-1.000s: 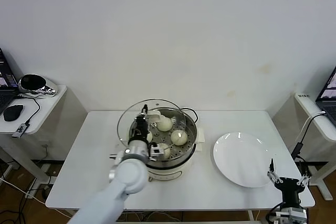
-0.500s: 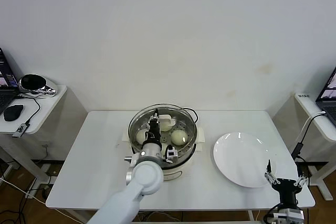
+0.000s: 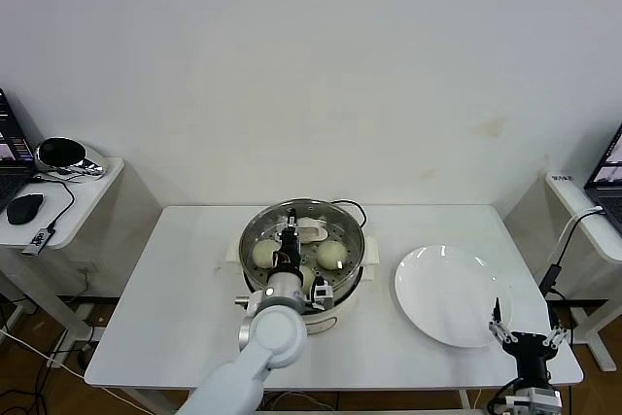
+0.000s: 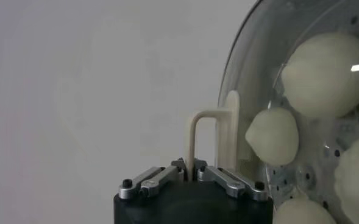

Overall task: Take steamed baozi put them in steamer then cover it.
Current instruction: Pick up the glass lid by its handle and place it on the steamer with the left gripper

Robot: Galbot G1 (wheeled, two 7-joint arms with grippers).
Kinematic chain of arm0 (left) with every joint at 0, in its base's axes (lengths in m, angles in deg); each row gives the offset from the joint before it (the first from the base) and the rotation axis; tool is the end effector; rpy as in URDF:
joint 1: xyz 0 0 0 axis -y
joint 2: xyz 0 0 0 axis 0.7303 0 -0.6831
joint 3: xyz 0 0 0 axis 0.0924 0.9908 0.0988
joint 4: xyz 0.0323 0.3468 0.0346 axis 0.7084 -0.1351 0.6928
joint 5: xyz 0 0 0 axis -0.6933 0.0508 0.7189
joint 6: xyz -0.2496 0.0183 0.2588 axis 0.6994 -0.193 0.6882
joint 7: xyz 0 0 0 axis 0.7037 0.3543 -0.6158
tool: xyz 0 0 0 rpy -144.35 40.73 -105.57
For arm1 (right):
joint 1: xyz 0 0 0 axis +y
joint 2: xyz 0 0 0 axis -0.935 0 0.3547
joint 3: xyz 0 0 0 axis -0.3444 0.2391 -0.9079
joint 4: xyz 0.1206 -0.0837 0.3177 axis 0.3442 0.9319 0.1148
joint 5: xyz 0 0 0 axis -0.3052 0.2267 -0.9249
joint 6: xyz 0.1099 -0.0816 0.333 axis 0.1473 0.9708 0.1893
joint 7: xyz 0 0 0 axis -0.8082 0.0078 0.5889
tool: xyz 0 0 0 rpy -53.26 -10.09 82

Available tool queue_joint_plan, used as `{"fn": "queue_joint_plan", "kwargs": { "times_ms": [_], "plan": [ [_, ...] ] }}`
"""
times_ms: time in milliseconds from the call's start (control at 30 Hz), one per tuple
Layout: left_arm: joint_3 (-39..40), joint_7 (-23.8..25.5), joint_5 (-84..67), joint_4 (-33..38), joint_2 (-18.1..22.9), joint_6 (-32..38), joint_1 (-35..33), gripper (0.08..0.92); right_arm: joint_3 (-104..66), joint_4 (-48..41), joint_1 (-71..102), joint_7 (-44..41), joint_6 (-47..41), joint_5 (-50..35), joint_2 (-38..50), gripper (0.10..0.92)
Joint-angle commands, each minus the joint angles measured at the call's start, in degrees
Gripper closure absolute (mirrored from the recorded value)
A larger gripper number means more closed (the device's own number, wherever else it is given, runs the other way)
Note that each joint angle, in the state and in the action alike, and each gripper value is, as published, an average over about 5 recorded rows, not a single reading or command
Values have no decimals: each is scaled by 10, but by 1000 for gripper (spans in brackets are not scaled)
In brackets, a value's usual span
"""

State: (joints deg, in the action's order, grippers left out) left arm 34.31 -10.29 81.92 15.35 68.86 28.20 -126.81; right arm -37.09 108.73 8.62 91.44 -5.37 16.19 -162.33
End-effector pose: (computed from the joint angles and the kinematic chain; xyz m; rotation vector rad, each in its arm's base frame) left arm 0.3329 -0.1419 -0.2618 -0.0987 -2.2516 -2.1458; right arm 0.1635 -0.1390 -0.3686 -0.4878 -3.0525 0.4637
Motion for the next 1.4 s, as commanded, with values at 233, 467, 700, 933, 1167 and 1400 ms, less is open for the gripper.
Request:
{"fn": "queue_joint_plan", "kwargs": {
  "times_ms": [233, 467, 700, 933, 1167, 1400],
  "plan": [
    [1, -1, 13, -3, 8, 3, -11, 852, 2, 0, 0, 0, 1, 0, 0, 203],
    [1, -3, 10, -7, 13, 5, -13, 852, 3, -1, 0, -1, 2, 0, 0, 203],
    [-6, -14, 1, 6, 18, 6, -16, 810, 4, 0, 0, -1, 2, -1, 3, 203],
    [-10, -13, -11, 96, -25, 8, -69, 613, 5, 1, 1, -1, 0, 0, 3, 203],
    [-66, -62, -101, 276, -100, 36, -210, 405, 5, 0, 3, -1, 1, 0, 4, 203],
    [-235, -294, -469, 337, -114, 230, -423, 217, 19, -3, 2, -5, 3, 0, 2, 203]
  ]
}}
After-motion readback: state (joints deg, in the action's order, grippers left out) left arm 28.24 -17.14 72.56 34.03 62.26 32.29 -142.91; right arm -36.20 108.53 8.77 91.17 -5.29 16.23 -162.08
